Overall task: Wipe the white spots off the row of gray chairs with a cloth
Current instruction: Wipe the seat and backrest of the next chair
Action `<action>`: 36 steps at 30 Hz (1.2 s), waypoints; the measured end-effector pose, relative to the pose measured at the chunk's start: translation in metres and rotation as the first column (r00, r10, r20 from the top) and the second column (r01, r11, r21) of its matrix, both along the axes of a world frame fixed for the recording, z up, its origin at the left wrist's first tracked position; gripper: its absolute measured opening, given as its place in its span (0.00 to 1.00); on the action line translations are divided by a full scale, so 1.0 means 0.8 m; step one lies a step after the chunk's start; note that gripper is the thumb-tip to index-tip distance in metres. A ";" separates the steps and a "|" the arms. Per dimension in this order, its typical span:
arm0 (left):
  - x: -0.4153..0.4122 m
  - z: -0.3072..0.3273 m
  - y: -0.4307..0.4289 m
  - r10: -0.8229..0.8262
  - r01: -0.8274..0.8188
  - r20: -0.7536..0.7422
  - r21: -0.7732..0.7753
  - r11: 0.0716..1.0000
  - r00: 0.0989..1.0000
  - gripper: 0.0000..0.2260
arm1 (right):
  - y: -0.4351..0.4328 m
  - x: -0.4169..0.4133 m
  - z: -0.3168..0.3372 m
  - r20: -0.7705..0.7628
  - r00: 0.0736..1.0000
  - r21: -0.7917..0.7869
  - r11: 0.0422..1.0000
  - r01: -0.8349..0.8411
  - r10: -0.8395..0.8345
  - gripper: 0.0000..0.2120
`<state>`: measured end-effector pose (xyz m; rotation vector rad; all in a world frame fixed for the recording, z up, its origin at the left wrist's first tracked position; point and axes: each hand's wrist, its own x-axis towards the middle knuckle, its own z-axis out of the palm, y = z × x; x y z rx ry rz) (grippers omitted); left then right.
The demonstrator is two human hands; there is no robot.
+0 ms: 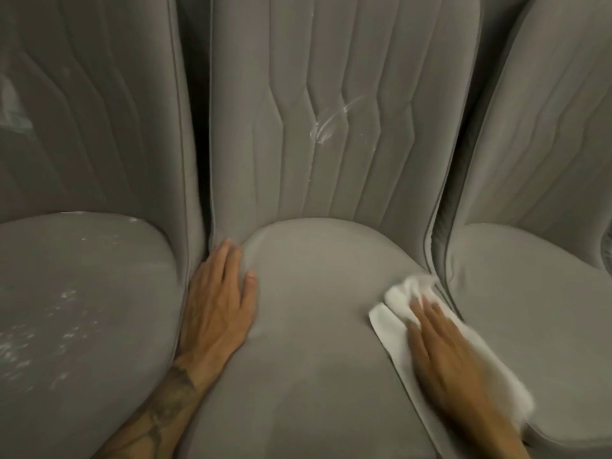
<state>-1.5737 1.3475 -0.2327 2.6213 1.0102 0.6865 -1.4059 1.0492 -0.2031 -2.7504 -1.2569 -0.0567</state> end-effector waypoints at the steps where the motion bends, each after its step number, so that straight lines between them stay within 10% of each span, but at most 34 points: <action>1: 0.000 0.000 -0.001 0.001 -0.001 -0.008 0.006 1.000 1.000 0.32 | 0.024 0.016 0.003 -0.052 0.999 -0.030 1.000 0.005 -0.006 0.30; 9: 0.001 -0.002 0.002 0.003 -0.003 0.006 -0.006 1.000 1.000 0.31 | 0.094 0.039 -0.022 -0.077 0.954 0.091 0.955 -0.283 0.291 0.30; 14: 0.003 -0.005 0.004 -0.009 0.009 0.005 0.019 1.000 1.000 0.30 | 0.123 0.099 -0.020 -0.077 0.997 0.217 0.976 -0.012 0.030 0.24; 18: 0.007 -0.006 0.006 0.001 -0.002 0.021 0.077 0.997 1.000 0.30 | 0.160 0.105 0.005 -0.261 0.965 0.648 0.739 0.186 -0.014 0.24; 24: 0.027 0.024 0.021 -0.005 -0.011 0.085 0.189 0.982 0.996 0.31 | 0.221 0.164 0.093 -0.003 0.984 0.920 0.386 0.072 -0.178 0.26; 30: 0.101 0.106 0.073 -0.080 0.014 0.122 0.464 0.886 0.989 0.24 | 0.268 0.235 0.085 0.361 0.859 0.685 0.728 0.020 -0.364 0.30; 36: 0.172 0.184 0.143 -0.050 -0.090 0.203 0.625 0.775 0.978 0.27 | 0.267 0.240 0.016 0.552 0.814 0.448 0.887 -0.111 -0.178 0.30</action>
